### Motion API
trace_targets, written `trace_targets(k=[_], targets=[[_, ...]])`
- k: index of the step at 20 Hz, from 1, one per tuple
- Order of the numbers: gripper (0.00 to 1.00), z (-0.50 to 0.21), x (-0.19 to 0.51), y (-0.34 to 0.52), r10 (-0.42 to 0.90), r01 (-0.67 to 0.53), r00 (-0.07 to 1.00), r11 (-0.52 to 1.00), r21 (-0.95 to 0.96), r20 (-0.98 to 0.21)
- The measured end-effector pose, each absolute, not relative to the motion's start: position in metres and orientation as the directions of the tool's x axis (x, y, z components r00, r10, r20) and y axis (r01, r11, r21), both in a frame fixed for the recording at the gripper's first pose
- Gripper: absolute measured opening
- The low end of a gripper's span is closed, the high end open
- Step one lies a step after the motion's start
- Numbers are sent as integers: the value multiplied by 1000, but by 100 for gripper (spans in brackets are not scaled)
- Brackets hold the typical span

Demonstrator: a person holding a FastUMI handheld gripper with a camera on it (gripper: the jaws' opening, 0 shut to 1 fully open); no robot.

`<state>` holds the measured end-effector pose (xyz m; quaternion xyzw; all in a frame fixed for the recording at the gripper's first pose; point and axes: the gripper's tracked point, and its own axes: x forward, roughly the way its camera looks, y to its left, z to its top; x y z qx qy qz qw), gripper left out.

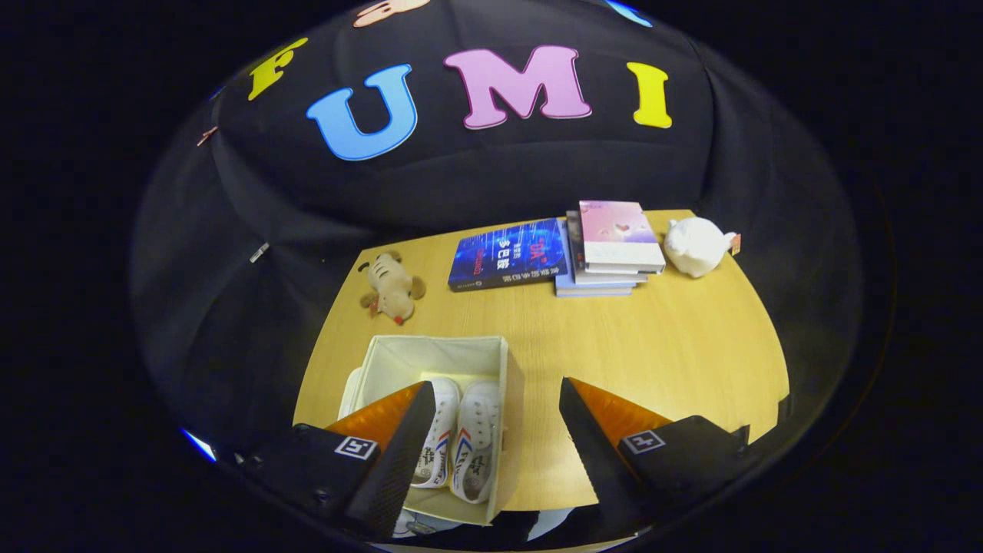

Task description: Open the storage box then place both shoes into the box .Put the left shoe in first, then the right shoe, with the right side of both shoes facing outward in a uniform manner.

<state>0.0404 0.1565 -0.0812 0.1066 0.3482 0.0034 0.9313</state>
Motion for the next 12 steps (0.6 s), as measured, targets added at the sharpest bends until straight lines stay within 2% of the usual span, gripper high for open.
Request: trace_targets(k=[7,12], targets=[[99,-5,57,68,41,-1,897,996,90,-440],[99,42,54,0,3,10,951,999,43,-308]])
